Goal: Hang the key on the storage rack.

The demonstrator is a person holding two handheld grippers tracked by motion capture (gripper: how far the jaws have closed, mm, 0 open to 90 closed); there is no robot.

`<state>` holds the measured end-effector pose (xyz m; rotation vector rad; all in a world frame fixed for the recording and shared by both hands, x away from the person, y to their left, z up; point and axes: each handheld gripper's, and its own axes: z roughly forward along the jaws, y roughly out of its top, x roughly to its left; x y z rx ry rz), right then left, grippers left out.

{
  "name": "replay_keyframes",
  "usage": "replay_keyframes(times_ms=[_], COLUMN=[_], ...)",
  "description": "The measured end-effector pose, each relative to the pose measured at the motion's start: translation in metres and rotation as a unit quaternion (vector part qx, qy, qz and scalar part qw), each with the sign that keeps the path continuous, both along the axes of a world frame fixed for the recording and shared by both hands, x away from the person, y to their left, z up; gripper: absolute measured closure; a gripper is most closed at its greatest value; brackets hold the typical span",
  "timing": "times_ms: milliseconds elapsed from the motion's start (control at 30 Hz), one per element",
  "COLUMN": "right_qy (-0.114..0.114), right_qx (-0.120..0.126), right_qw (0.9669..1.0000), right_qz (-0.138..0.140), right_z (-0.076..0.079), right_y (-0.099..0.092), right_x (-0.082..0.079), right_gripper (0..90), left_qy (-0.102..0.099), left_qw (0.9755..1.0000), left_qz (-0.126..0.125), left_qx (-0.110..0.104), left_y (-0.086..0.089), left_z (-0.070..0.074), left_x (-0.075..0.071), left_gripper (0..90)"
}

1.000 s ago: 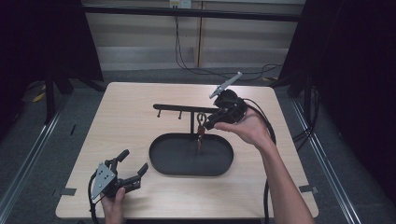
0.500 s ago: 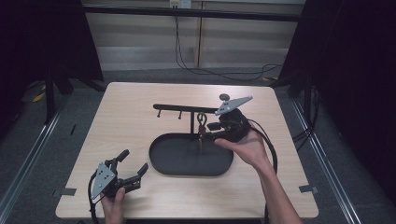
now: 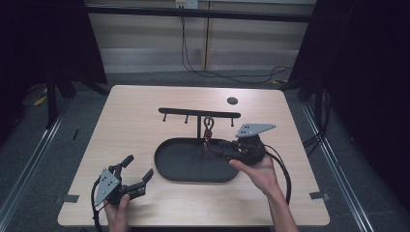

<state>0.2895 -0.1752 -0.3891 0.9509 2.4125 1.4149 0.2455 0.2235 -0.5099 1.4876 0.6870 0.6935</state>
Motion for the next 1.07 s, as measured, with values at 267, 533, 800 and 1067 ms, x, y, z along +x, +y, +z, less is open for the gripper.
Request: replay_keyframes(times_ms=[267,533,800,1067], right_qy=[0.008,-0.015,-0.032,-0.067], right_qx=[0.027,0.048,0.075,0.108], right_qw=[0.9993,0.9973,0.993,0.9856], right_qz=[-0.026,-0.053,-0.085,-0.111], right_z=[-0.032,-0.062,-0.09,-0.109], right_y=[-0.01,-0.02,-0.03,-0.041], right_x=[-0.008,-0.02,-0.032,-0.045], right_gripper=[55.4,55.3,53.2,46.2], left_qy=[0.001,0.0,0.001,0.001], left_qw=[1.0,1.0,1.0,1.0], left_qz=[0.0,0.0,0.0,0.0], left_qx=[-0.001,-0.001,-0.001,-0.001], left_y=[0.0,0.0,0.0,0.0], left_z=[0.0,0.0,0.0,0.0], left_x=[0.0,0.0,0.0,0.0], left_gripper=[15.7,15.7,15.7,15.7])
